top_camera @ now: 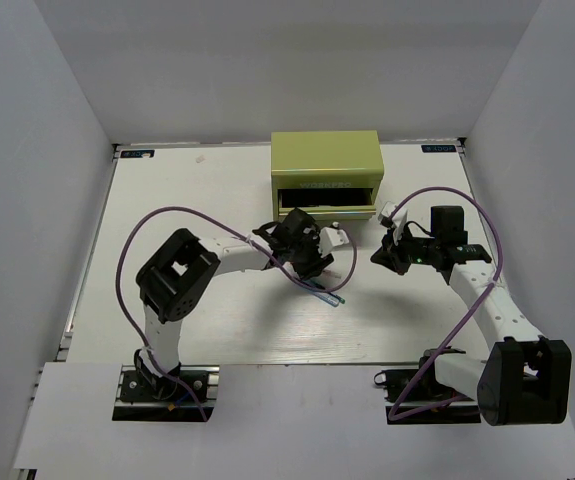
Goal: Sort the stationery into containers
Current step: Pick up the pen from the center of the board.
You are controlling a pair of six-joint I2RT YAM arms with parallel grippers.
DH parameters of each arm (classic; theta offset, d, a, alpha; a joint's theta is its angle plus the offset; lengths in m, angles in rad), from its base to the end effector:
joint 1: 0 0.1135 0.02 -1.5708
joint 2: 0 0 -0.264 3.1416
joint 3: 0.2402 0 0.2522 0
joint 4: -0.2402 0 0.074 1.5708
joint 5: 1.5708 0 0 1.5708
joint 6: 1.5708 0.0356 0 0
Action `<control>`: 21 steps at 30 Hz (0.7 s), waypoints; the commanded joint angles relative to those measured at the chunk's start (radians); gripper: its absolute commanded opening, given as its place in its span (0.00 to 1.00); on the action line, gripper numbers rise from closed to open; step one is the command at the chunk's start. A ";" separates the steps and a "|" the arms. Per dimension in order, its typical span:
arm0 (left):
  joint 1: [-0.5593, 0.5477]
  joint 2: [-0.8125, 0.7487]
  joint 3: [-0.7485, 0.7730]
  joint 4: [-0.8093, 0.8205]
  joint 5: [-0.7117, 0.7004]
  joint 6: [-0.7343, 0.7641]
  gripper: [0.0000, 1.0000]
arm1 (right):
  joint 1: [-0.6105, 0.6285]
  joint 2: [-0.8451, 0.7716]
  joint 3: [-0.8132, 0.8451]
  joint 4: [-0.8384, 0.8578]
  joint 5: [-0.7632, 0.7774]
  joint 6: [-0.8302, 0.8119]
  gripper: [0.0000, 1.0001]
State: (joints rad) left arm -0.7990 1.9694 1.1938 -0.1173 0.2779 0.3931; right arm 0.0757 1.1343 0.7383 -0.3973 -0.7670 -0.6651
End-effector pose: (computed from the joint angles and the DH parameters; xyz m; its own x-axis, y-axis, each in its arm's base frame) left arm 0.2770 -0.2987 0.1438 -0.1918 0.7253 -0.6612 0.9555 0.2918 0.0429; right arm 0.2249 0.0418 0.2426 -0.2260 -0.4627 -0.8572 -0.8634 0.5027 -0.0438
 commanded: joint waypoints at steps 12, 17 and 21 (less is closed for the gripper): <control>-0.011 0.063 -0.086 -0.131 -0.313 0.029 0.15 | -0.004 0.001 0.016 0.014 -0.026 0.002 0.10; -0.020 0.054 -0.028 -0.131 -0.290 0.009 0.00 | -0.002 -0.007 0.015 0.011 -0.026 0.004 0.10; -0.020 0.016 0.035 -0.166 -0.263 0.000 0.00 | -0.004 -0.007 0.015 0.009 -0.025 0.005 0.10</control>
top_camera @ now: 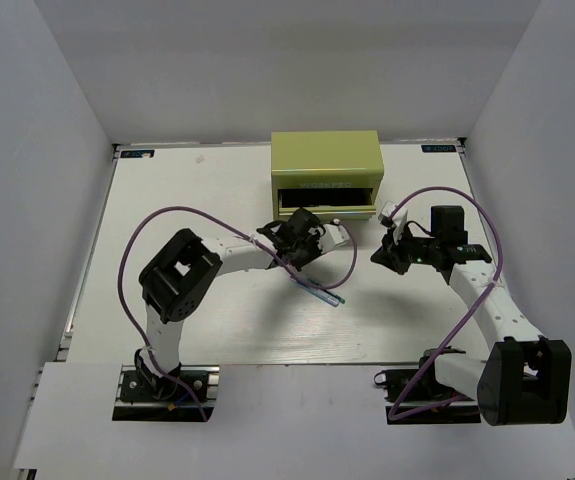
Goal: Sort the stationery into containers
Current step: Pick up the pen from the center of the board.
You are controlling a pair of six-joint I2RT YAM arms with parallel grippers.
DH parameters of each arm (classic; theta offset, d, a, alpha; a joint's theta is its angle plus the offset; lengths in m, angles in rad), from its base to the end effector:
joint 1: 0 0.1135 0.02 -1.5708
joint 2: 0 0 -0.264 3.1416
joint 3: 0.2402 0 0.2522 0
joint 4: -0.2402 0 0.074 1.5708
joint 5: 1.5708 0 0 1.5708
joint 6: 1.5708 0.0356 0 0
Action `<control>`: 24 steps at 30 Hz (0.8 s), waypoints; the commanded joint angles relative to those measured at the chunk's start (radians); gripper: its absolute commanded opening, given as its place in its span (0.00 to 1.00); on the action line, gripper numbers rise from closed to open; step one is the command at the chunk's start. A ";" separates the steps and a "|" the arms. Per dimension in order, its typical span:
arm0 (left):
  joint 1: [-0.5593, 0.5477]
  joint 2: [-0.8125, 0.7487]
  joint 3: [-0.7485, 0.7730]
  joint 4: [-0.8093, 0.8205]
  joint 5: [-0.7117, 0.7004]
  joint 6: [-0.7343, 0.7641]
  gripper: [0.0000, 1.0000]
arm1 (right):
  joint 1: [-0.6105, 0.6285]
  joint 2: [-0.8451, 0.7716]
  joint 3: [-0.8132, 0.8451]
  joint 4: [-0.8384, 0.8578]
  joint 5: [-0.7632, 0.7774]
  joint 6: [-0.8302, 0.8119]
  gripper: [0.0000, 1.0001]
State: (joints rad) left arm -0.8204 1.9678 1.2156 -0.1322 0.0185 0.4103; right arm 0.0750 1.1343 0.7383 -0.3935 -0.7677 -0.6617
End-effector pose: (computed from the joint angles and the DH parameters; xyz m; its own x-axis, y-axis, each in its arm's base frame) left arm 0.2801 -0.3014 0.1486 -0.1888 0.7874 -0.5869 0.8883 0.3917 0.2397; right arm 0.2252 0.0417 0.2429 -0.2258 -0.4603 -0.8586 -0.8623 0.5045 -0.0437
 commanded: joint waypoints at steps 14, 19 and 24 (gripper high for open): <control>0.021 -0.231 0.035 -0.193 0.213 0.057 0.00 | -0.004 -0.002 0.021 0.005 -0.007 -0.003 0.10; 0.030 -0.256 0.088 -0.241 0.225 0.113 0.00 | -0.007 -0.004 0.021 0.010 -0.008 -0.004 0.10; 0.030 -0.276 0.151 -0.274 0.236 0.159 0.00 | -0.004 -0.008 0.021 0.007 -0.005 -0.007 0.10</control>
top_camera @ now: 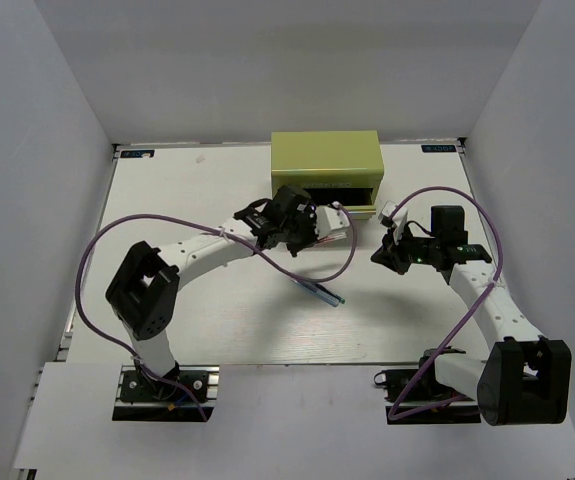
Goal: Sort the stationery into containers
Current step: Pick up the pen from the center of the board, then place the pen in the storage box.
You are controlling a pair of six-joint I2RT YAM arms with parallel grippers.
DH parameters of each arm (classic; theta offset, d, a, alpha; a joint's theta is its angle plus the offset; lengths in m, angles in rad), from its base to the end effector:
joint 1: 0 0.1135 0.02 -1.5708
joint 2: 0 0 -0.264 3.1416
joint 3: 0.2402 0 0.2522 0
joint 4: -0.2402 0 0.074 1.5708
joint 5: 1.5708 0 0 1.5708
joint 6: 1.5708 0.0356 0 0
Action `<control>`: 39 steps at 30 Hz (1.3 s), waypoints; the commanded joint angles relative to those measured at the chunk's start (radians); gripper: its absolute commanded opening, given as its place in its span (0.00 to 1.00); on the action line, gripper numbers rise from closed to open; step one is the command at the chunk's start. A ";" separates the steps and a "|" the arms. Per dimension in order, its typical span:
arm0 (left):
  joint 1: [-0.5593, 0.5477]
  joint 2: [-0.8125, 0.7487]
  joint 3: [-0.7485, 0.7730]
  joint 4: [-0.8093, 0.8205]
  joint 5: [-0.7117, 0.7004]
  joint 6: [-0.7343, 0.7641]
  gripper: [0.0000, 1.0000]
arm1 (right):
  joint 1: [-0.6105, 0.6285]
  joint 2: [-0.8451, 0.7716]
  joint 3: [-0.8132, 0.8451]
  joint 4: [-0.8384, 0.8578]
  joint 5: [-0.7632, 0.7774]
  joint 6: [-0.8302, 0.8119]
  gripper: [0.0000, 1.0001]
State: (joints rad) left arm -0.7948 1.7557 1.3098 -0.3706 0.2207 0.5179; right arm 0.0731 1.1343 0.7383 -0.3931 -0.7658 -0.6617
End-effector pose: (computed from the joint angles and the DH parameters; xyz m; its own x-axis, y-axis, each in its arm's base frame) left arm 0.2675 -0.2837 0.2422 -0.0467 0.7373 -0.6740 0.9490 0.2433 0.2004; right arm 0.2253 0.0412 0.2429 -0.2269 -0.4607 -0.8581 -0.8607 0.5072 -0.0448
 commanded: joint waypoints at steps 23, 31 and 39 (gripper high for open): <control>0.134 0.142 0.414 -0.043 0.016 0.208 0.00 | -0.001 -0.022 0.018 -0.006 -0.006 -0.022 0.10; 0.143 0.153 0.391 -0.001 -0.006 0.208 0.04 | 0.001 -0.022 0.015 -0.001 -0.004 -0.024 0.11; 0.143 0.119 0.355 0.081 -0.038 0.179 0.55 | -0.001 -0.016 0.015 -0.019 -0.024 -0.058 0.17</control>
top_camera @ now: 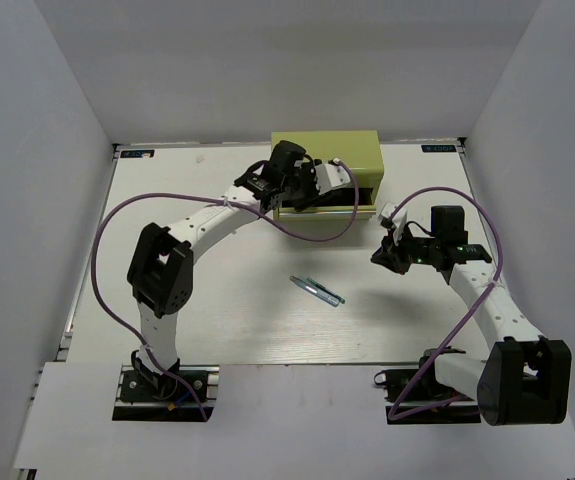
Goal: Sort the stationery into containers
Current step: Place the pen in the storage box, then pick up the pen from the center of the board.
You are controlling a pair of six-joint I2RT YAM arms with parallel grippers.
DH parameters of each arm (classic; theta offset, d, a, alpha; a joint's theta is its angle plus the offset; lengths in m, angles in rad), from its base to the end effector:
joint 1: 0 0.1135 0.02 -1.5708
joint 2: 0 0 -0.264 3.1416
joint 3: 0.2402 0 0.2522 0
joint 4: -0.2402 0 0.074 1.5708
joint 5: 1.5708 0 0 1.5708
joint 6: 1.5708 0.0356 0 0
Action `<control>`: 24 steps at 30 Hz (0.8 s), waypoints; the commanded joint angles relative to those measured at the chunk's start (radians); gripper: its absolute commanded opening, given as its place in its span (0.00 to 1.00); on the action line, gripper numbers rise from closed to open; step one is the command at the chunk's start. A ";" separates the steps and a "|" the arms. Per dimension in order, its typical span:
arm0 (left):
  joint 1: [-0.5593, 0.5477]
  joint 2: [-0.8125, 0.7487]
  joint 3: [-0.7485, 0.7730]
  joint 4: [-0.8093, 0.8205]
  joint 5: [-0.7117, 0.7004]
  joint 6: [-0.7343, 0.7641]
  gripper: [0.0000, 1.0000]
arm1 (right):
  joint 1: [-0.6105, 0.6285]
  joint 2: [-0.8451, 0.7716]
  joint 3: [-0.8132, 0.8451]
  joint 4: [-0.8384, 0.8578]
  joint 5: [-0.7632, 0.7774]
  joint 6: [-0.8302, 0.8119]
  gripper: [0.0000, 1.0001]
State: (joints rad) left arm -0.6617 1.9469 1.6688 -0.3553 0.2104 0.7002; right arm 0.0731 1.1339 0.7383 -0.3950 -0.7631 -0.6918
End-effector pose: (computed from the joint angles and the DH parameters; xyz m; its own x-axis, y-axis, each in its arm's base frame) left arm 0.3557 -0.2865 0.2851 0.1157 0.7086 -0.6960 0.8620 0.2766 0.4248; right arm 0.2252 0.0412 0.2428 -0.2029 -0.4771 -0.8551 -0.8663 0.4946 -0.0704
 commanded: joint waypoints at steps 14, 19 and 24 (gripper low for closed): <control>-0.012 -0.370 -0.173 0.144 -0.024 -0.283 0.66 | 0.022 0.053 0.013 -0.153 -0.208 -0.249 0.39; -0.012 -0.598 -0.406 0.208 -0.123 -0.576 0.78 | 0.125 0.092 0.013 -0.050 -0.165 -0.140 0.39; -0.003 -0.749 -0.647 0.199 -0.238 -0.928 0.90 | 0.287 0.132 0.006 0.102 0.043 0.070 0.39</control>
State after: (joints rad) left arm -0.6712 1.2407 1.1137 -0.1368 0.0734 0.0586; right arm 0.2958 1.2495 0.7383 -0.4168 -0.8330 -0.7727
